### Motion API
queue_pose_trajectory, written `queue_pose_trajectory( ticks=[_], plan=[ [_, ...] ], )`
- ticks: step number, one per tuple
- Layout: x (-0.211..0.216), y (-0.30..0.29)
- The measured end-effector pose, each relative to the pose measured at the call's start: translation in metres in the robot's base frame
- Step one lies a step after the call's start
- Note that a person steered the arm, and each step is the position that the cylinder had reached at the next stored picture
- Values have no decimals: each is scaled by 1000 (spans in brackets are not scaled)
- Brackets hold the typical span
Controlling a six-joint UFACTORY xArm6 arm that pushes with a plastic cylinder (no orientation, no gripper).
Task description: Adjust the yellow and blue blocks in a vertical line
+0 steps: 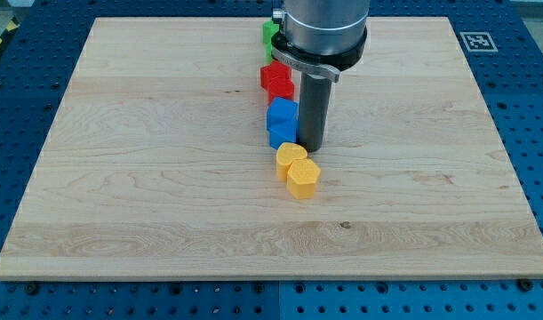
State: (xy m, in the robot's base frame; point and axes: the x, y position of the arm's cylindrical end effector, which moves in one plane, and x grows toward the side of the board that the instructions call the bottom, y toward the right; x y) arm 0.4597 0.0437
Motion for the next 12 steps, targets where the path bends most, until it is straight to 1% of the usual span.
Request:
queue_pose_trajectory(
  ticks=[1,2,5,7,8,10,11,12],
  plan=[
    [2,13],
    [16,20],
    [58,19],
    [77,19],
    [82,17],
    [82,-6],
    [82,-3],
    [79,13]
  ],
)
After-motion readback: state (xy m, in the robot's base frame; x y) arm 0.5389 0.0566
